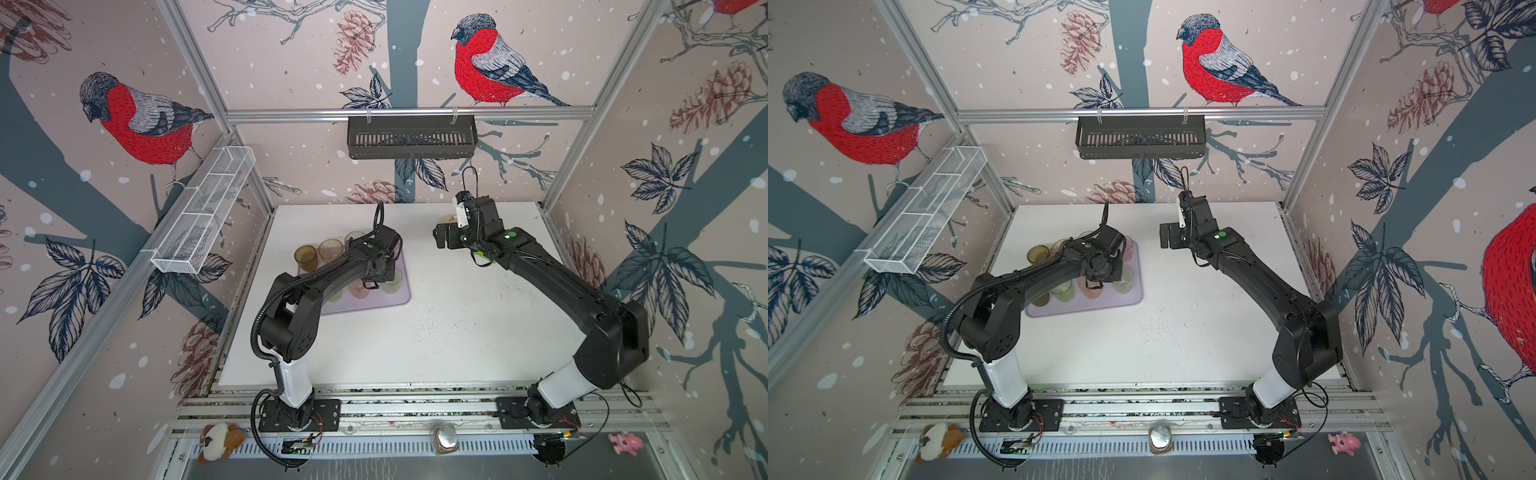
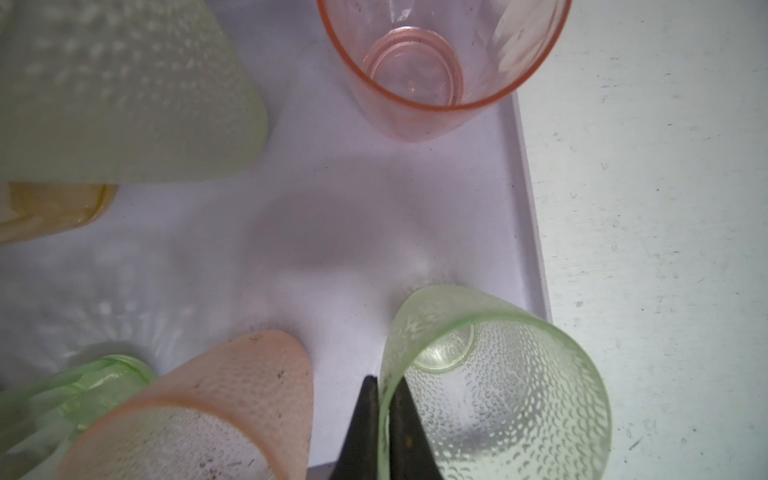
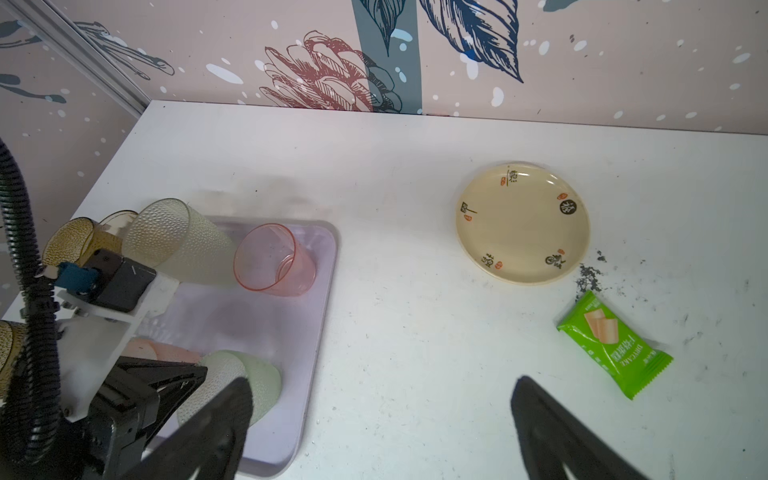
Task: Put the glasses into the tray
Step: 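Open the left gripper to release the light green cup and raise it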
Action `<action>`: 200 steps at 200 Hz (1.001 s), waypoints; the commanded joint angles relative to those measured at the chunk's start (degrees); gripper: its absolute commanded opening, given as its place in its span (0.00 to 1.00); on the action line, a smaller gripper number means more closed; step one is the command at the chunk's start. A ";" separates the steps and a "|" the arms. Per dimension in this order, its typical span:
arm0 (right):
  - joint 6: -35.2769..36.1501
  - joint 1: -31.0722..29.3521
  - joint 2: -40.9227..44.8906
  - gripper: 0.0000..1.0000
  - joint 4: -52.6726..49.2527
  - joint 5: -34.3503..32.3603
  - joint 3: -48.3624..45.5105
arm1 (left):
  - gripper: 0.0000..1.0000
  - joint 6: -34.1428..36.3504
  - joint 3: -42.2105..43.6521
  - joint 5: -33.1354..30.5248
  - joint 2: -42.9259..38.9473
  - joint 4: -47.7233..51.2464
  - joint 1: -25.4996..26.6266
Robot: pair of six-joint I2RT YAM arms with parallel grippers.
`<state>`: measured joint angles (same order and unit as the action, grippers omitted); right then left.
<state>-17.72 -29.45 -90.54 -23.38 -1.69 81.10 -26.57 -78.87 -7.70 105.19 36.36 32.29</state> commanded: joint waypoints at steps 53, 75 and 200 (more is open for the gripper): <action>0.66 -0.06 0.59 0.98 1.05 -0.89 0.12 | 0.18 -0.88 0.24 -1.73 -1.08 0.20 0.23; 0.59 -0.06 0.73 0.98 1.14 -0.94 0.10 | 0.22 -0.97 0.03 -1.88 -1.45 0.46 0.28; 0.07 -0.26 0.98 0.98 2.00 -1.53 -0.06 | 0.31 -1.82 -2.76 -2.58 -5.77 4.86 0.31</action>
<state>-17.74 -29.56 -89.97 -23.09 -2.87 81.10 -27.09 -80.73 -9.21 100.53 38.92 32.42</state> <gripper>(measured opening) 0.977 0.295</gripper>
